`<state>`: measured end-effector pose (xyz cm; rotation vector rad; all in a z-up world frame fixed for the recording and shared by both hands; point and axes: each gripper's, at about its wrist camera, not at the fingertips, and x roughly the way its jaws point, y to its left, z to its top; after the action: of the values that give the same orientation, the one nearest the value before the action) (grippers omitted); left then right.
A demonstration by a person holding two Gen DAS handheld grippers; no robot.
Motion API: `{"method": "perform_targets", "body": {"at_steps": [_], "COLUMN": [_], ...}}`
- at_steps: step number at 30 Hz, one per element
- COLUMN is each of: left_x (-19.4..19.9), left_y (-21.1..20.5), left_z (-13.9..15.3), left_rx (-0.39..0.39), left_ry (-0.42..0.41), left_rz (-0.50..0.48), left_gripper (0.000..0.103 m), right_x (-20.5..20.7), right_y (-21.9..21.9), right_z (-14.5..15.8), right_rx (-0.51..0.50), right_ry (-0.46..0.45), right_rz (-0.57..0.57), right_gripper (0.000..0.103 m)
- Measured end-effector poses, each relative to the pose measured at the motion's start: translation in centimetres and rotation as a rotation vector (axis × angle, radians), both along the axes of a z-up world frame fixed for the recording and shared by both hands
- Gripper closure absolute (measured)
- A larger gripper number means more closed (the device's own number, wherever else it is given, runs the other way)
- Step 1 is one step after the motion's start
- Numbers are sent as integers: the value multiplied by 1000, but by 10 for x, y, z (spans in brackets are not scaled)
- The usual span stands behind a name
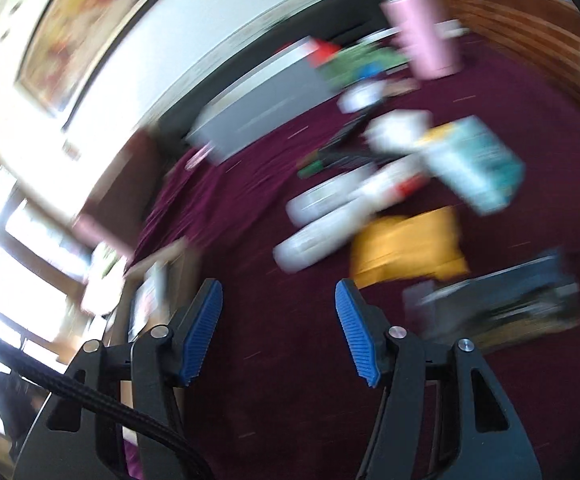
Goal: Organize objects
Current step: 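Grasp the yellow snack packet with the right tool while the left tool grasps the black snack bag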
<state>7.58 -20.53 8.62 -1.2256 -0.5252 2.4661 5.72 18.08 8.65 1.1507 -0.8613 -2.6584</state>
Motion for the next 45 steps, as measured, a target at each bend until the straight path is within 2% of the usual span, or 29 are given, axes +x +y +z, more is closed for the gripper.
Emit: {"method": "perform_targets", "body": {"at_steps": [3,5,8,11,15,18,21,24,28,34,37,39,43,45], "left_x": [-1,-1,-4,-4,-3,-3,-3,-3,-4,-4,1,2,-2,-5], "left_y": [6,10,18,26,32,31,30,31,39,51,52,52,52,57], "left_z": [-1,-3,-5,-5,-3,-1,2,5,4,2,7,8,5,1], "left_rx": [-4,-5,-6,-15,-25,-28,-31,-26,-12,-5,-22,-27,-23,-23], "left_ry": [-5,-10,-16,-16,-17,-16,-6,10,10,-3,13,18,9,-5], "left_rz": [-6,-12,-25,-39,-48,-48,-54,-63,-81,-100,-103,-100,-93,-99], "left_gripper": [58,58,58,58,58,58,58,58,58,58,58,58,58,58], "right_x": [12,16,20,14,-5,-13,-14,-15,-37,-75,-99,-101,-88,-74], "right_y": [62,97,127,119,68,8,-27,-16,29,42,43,39,21,7], "right_z": [-8,-21,-46,-59,-68,-68,-62,-37,-12,-8,-29,-43,-54,-54], "right_rx": [40,56,2,-58,-158,-149,-155,-111,64,243,237,214,204,255], "right_ry": [-41,-100,-184,-210,-236,-255,-265,-213,-181,-173,-218,-250,-284,-282], "right_rz": [-219,-341,-410,-326,-87,125,284,255,78,53,97,133,241,285], "right_gripper": [37,37,36,35,35,35,35,35,33,33,33,33,33,33]}}
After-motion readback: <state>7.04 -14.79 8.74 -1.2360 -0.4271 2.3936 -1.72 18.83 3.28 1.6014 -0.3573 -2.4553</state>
